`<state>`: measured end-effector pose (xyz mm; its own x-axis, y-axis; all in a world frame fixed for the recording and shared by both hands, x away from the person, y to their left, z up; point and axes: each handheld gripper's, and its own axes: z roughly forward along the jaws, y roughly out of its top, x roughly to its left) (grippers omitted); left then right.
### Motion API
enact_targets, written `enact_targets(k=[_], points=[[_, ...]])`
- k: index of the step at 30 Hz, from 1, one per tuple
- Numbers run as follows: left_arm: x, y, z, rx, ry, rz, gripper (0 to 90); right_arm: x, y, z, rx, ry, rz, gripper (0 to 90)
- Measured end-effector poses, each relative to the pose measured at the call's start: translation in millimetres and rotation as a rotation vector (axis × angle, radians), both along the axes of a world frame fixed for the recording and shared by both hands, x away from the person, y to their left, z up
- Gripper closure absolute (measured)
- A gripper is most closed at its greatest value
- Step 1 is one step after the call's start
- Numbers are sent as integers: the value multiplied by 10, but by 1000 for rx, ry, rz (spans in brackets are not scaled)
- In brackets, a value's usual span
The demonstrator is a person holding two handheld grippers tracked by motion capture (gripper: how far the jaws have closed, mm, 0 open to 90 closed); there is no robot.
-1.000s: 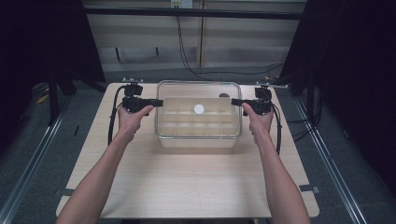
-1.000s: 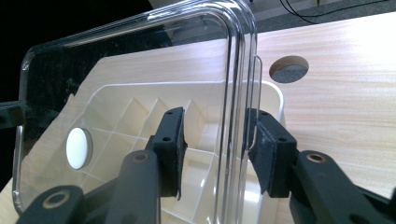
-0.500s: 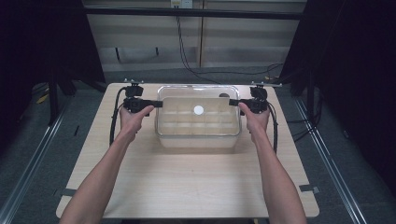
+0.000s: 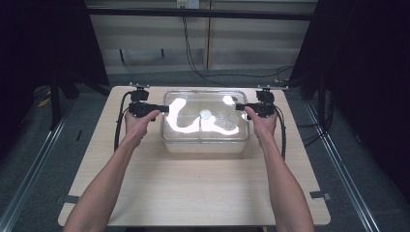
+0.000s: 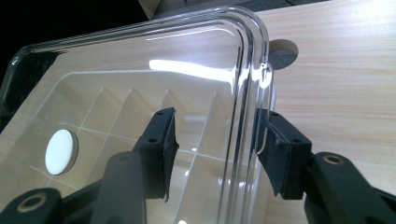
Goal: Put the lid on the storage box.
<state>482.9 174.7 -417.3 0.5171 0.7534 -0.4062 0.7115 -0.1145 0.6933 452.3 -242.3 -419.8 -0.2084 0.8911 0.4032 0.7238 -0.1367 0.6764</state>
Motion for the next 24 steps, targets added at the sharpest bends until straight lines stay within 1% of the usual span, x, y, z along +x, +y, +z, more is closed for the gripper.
enact_targets(k=[1, 4, 5, 6, 7, 8, 12, 16, 18, 19, 21, 24], points=[[6, -7, -11, 7, 4, -2, 648, 6, 7, -24, -1, 12, -5, 478], [15, -15, -33, 6, 12, 0, 639, 14, 16, -46, 0, 21, -8, 465], [22, -13, -41, 6, 15, -4, 637, 22, 25, -67, -10, 24, -10, 452], [26, -15, -51, 1, 19, -2, 637, 22, 25, -67, -10, 24, -10, 452], [33, -13, -68, 4, 21, -1, 634, 30, 34, -83, -6, 38, -14, 445], [31, -13, -73, 4, 25, -1, 632, 35, 40, -90, -5, 41, -20, 441], [33, -12, -95, -5, 27, 3, 625, 47, 64, -108, -13, 36, -24, 428], [34, -13, -96, 0, 24, 1, 622, 42, 70, -108, -16, 36, -30, 425], [33, -16, -100, -6, 31, 0, 620, 39, 75, -108, -19, 35, -33, 422], [28, -17, -106, -8, 27, 4, 620, 38, 78, -105, -24, 35, -33, 422], [26, -28, -123, -9, 33, 4, 614, 38, 84, -100, -35, 37, -30, 416], [22, -34, -122, -12, 31, 5, 611, 25, 82, -94, -44, 27, -34, 414]])
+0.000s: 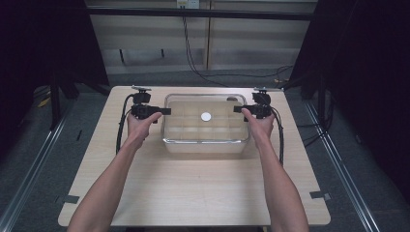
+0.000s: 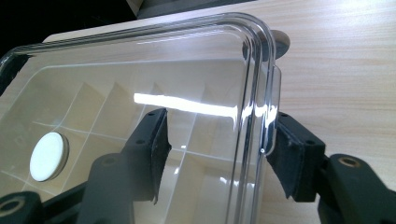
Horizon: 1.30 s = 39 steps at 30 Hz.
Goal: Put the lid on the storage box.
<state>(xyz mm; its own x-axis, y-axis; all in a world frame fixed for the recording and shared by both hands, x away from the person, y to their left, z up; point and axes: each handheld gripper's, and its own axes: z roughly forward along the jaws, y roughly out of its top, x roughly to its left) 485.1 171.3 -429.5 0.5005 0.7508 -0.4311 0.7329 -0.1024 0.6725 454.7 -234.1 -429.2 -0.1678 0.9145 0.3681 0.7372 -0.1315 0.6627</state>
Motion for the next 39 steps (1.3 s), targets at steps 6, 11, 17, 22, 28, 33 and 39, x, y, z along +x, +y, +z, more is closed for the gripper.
enact_targets(k=[6, 11, 17, 22, 28, 33, 39], points=[[-2, 3, -9, 10, 2, -11, 608, 6, 28, -26, -22, 8, 0, 378], [-4, 2, -46, 16, 7, -14, 598, 1, 30, -79, -5, 13, 4, 370], [-23, -8, -75, 76, -4, -19, 575, 9, 36, -169, 13, 39, 7, 348], [-24, 16, -86, 55, 8, -12, 586, 12, 46, -184, 10, 40, 5, 343], [-27, 6, -84, 67, 11, -20, 561, 26, 39, -192, 10, 27, 8, 346], [-50, 3, -73, 79, -3, -28, 580, 11, -3, -192, 24, 33, 24, 373], [-73, 42, -57, 94, -19, -25, 610, -62, -85, -186, 21, 16, 8, 320]])
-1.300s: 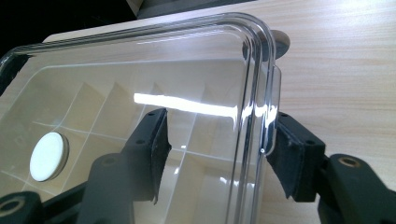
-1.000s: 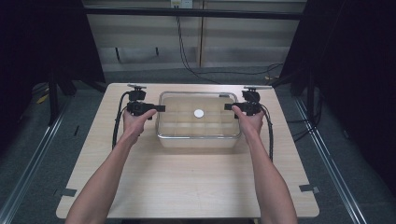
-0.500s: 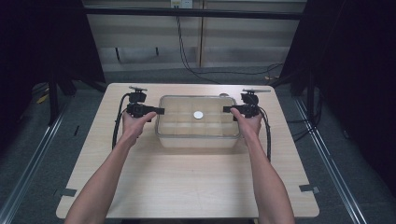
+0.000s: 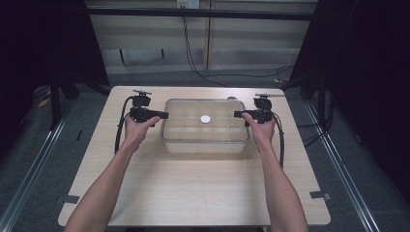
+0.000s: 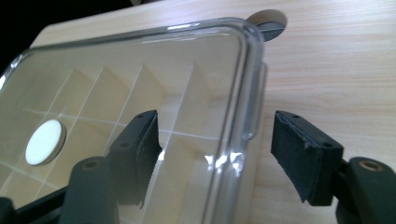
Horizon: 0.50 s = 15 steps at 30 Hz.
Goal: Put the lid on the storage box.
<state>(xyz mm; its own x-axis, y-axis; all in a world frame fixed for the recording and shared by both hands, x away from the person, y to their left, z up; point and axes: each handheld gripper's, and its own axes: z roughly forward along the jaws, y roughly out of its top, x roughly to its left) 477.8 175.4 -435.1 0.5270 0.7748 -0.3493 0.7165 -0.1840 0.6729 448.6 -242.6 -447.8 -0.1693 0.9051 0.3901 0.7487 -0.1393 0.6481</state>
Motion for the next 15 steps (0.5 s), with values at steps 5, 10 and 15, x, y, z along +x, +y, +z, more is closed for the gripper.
enact_targets(k=[5, 10, 15], points=[[-39, 5, -1, 14, -6, -4, 558, -41, -27, 2, 3, -6, -5, 309], [-126, 119, -3, -39, -29, -4, 447, -142, -37, 124, -8, -71, 43, 286], [-268, 215, 18, -11, -54, -16, 419, -317, -37, 180, -14, -118, 73, 276]])
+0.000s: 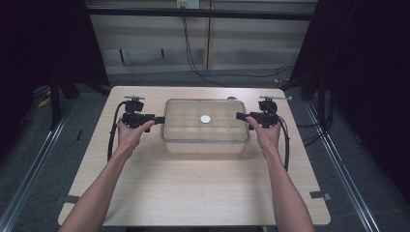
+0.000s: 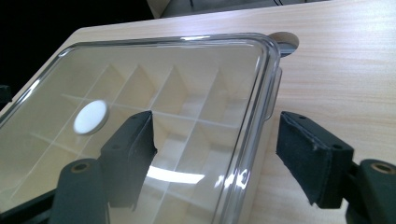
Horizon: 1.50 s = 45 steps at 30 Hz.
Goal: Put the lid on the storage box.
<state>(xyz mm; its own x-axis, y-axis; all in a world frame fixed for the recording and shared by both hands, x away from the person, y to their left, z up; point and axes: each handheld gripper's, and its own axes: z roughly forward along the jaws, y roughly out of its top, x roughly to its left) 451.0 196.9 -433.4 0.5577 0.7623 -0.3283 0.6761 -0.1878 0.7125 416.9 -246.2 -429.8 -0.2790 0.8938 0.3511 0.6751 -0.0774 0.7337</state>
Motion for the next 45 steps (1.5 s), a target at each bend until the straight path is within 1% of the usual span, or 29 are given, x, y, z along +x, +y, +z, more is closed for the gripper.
enact_targets(k=[2, 3, 5, 8, 9, 11, 14, 15, 17, 18, 19, 21, 23, 24, 26, 27, 28, 29, 30, 32, 35, 36, 37, 40, 41, 42, 43, 44, 45], points=[[-42, 19, 5, 11, -4, -17, 445, -69, -6, 26, -4, -21, 12, 276], [-108, 32, -3, 24, -19, -25, 450, -149, -12, 66, -19, -36, 15, 279], [-157, 38, 4, 29, -27, -36, 450, -227, -25, 93, -29, -39, 22, 295], [-226, 56, 22, 17, -40, -35, 448, -306, -43, 103, -18, -52, 23, 295], [-302, 67, 37, 26, -47, -47, 447, -409, -68, 96, -10, -68, 32, 299], [-375, 84, 54, 41, -59, -47, 436, -502, -86, 92, -9, -90, 46, 305], [-459, 119, 74, 35, -73, -46, 418, -598, -99, 100, 3, -101, 57, 305], [-518, 140, 89, 41, -86, -48, 418, -654, -104, 112, 3, -107, 60, 305], [-662, 192, 96, 14, -103, -34, 406, -821, -120, 133, 14, -127, 73, 306], [-662, 192, 96, 14, -103, -34, 403, -876, -123, 130, 20, -128, 74, 306], [-750, 211, 90, 51, -108, -50, 393, -926, -127, 124, 27, -128, 80, 306], [-840, 238, 89, 62, -115, -53, 372, -1008, -135, 108, 34, -129, 81, 305], [-918, 287, 92, 45, -107, -64, 355, -1117, -131, 87, 34, -132, 82, 306], [-918, 287, 92, 45, -107, -64, 348, -1117, -131, 87, 34, -132, 82, 306], [-994, 324, 89, 67, -113, -67, 348, -1213, -123, 65, 27, -126, 78, 306], [-1057, 354, 74, 74, -118, -63, 348, -1320, -111, 38, 25, -127, 87, 305], [-1105, 387, 55, 78, -114, -69, 348, -1320, -111, 38, 25, -127, 87, 305], [-1198, 414, 13, 113, -116, -78, 365, -1433, -105, 11, 29, -129, 100, 303], [-1251, 436, -5, 123, -121, -80, 365, -1473, -108, -1, 31, -127, 109, 299], [-1293, 460, -21, 116, -116, -83, 362, -1530, -111, -16, 36, -128, 113, 299], [-1471, 528, -59, 101, -116, -88, 360, -1733, -120, -70, 29, -122, 115, 297], [-1471, 528, -59, 101, -116, -88, 356, -1782, -122, -82, 32, -120, 112, 295], [-1576, 553, -90, 109, -122, -89, 356, -1845, -128, -97, 40, -121, 107, 294], [-1669, 569, -139, 112, -114, -93, 349, -1927, -139, -121, 41, -125, 100, 291], [-1771, 597, -200, 86, -90, -93, 346, -2024, -150, -157, 52, -118, 105, 285], [-1816, 589, -222, 123, -86, -83, 344, -2064, -158, -173, 49, -126, 115, 280], [-1841, 593, -233, 126, -83, -91, 330, -2098, -167, -190, 47, -128, 118, 278], [-1869, 607, -248, 83, -75, -91, 330, -2118, -175, -199, 44, -123, 114, 269], [-1899, 612, -267, 88, -74, -81, 341, -2136, -189, -216, 36, -125, 110, 267]])
